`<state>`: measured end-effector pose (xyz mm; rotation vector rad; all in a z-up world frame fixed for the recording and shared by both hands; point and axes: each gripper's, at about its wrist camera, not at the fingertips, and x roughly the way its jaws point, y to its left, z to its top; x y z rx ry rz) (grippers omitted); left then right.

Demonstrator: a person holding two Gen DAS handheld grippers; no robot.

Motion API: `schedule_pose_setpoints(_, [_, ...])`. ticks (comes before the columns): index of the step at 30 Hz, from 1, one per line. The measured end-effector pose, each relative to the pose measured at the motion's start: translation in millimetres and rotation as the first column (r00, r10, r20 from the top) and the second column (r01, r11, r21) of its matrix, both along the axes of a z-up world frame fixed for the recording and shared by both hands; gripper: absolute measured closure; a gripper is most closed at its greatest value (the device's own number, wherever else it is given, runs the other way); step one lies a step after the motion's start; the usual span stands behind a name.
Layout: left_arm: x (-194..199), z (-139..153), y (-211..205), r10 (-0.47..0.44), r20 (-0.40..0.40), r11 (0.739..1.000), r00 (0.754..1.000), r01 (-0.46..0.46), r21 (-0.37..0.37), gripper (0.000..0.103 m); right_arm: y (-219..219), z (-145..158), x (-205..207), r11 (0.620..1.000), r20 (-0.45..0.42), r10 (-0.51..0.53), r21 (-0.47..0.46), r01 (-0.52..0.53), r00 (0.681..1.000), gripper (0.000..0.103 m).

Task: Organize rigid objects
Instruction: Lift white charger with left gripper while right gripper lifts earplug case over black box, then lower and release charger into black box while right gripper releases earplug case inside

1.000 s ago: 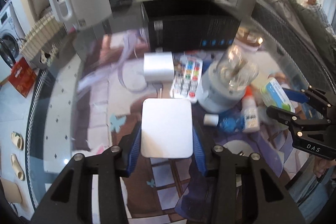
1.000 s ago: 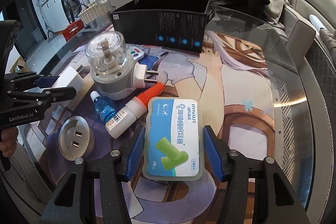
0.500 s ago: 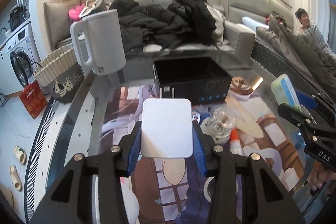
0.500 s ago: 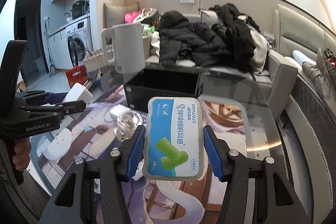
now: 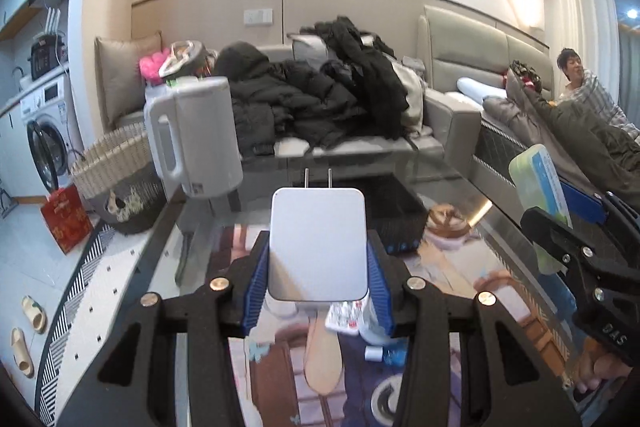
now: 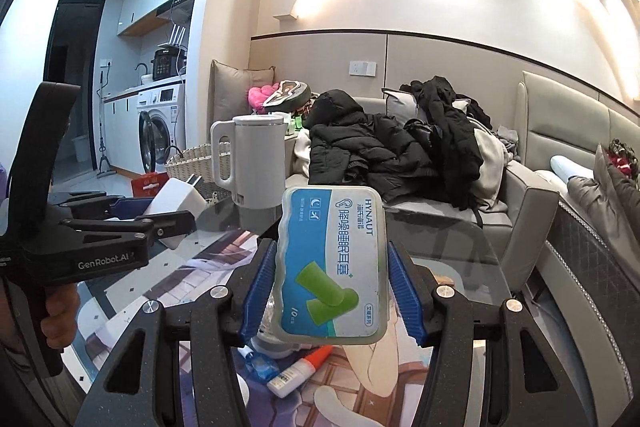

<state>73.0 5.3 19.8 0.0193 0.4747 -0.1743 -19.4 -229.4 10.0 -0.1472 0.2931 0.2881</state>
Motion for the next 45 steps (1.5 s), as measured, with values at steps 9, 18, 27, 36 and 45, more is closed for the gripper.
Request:
schedule_pose_setpoints(9, [16, 28, -6, 0.006, 0.128, 1.0, 0.992, -0.003, -0.021, 0.06, 4, 33, 12, 0.999, 0.114, -0.03, 0.019, 0.028, 0.993, 0.047])
schedule_pose_setpoints(18, [86, 33, -6, 0.017, 0.087, 0.998, 0.996, -0.012, -0.063, 0.06, 1, 56, 77, 0.996, 0.127, -0.075, 0.053, 0.069, 0.989, 0.047])
schedule_pose_setpoints(27, [141, 10, -28, 0.006, 0.009, 0.998, 1.0, -0.006, -0.059, 0.06, 7, 40, 177, 0.993, 0.027, -0.109, 0.052, 0.107, 0.994, 0.047])
schedule_pose_setpoints(36, [195, -50, -41, -0.012, -0.328, 1.0, 0.945, 0.006, -0.018, 0.06, 24, -23, 264, 0.999, -0.321, -0.048, 0.008, 0.053, 0.946, 0.047])
schedule_pose_setpoints(45, [201, -68, -49, -0.049, -0.447, 0.998, 0.893, 0.057, 0.004, 0.06, 30, -74, 290, 0.999, -0.516, -0.039, -0.035, 0.024, 0.856, 0.047])
